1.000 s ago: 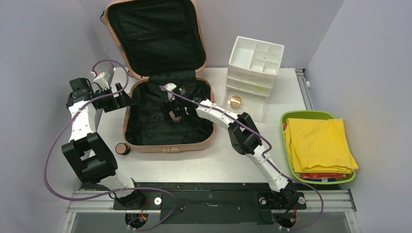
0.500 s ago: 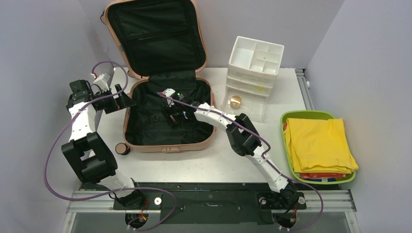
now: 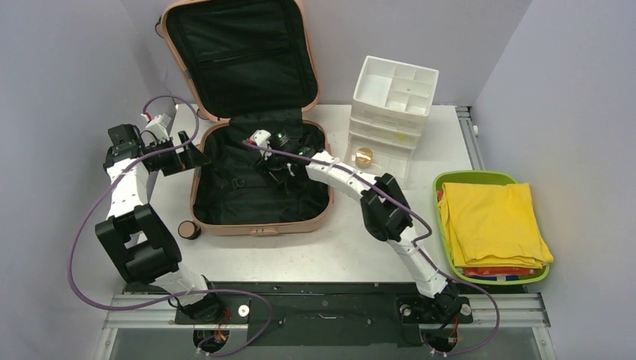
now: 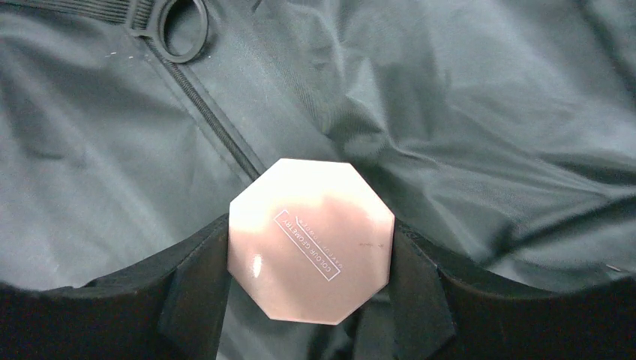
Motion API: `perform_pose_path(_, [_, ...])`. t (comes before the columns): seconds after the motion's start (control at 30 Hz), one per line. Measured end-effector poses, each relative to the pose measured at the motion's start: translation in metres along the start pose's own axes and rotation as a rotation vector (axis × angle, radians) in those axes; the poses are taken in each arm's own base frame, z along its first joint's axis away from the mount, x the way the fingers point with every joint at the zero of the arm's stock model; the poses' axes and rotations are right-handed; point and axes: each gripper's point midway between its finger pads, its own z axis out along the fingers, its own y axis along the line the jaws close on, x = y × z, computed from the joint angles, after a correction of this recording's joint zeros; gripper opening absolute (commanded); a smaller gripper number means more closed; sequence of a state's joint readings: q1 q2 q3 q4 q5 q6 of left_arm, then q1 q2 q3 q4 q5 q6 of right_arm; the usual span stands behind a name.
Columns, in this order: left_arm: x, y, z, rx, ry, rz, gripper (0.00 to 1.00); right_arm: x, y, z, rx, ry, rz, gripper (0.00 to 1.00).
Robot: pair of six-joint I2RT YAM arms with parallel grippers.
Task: Open, take out, and arrange the luggage
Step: Pick up the personal item from the luggage, then place the personal item in the drawer.
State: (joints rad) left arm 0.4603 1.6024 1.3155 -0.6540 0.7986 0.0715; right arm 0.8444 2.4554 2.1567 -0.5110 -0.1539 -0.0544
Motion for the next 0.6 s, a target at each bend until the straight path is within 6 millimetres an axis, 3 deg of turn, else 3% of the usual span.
perform_pose_path(0.13, [0.006,0.0,-0.002,0.0,0.012,0.024,0.96,-0.03,-0.017,-0.056,0.012,-0.048,-0.036,0.38])
perform_pose_path(0.27, [0.018,-0.003,-0.006,-0.002,0.038,0.053,0.96,-0.066,-0.06,-0.146,0.059,-0.169,-0.025,0.37])
perform_pose_path(0.33, [0.029,-0.005,-0.01,-0.005,0.053,0.069,0.96,-0.071,-0.091,-0.197,0.108,-0.227,-0.011,0.37])
perform_pose_path(0.4, [0.041,-0.007,-0.013,-0.007,0.068,0.08,0.96,-0.061,-0.123,-0.248,0.17,-0.267,-0.004,0.37])
perform_pose_path(0.47, [0.052,-0.011,-0.017,-0.007,0.081,0.088,0.96,-0.041,-0.152,-0.286,0.243,-0.272,0.01,0.37])
perform_pose_path(0.53, [0.06,-0.014,-0.02,-0.007,0.088,0.095,0.96,-0.018,-0.168,-0.309,0.291,-0.256,0.013,0.36])
perform_pose_path(0.6, [0.066,-0.017,-0.023,-0.006,0.089,0.106,0.96,0.008,-0.178,-0.32,0.317,-0.22,0.014,0.36])
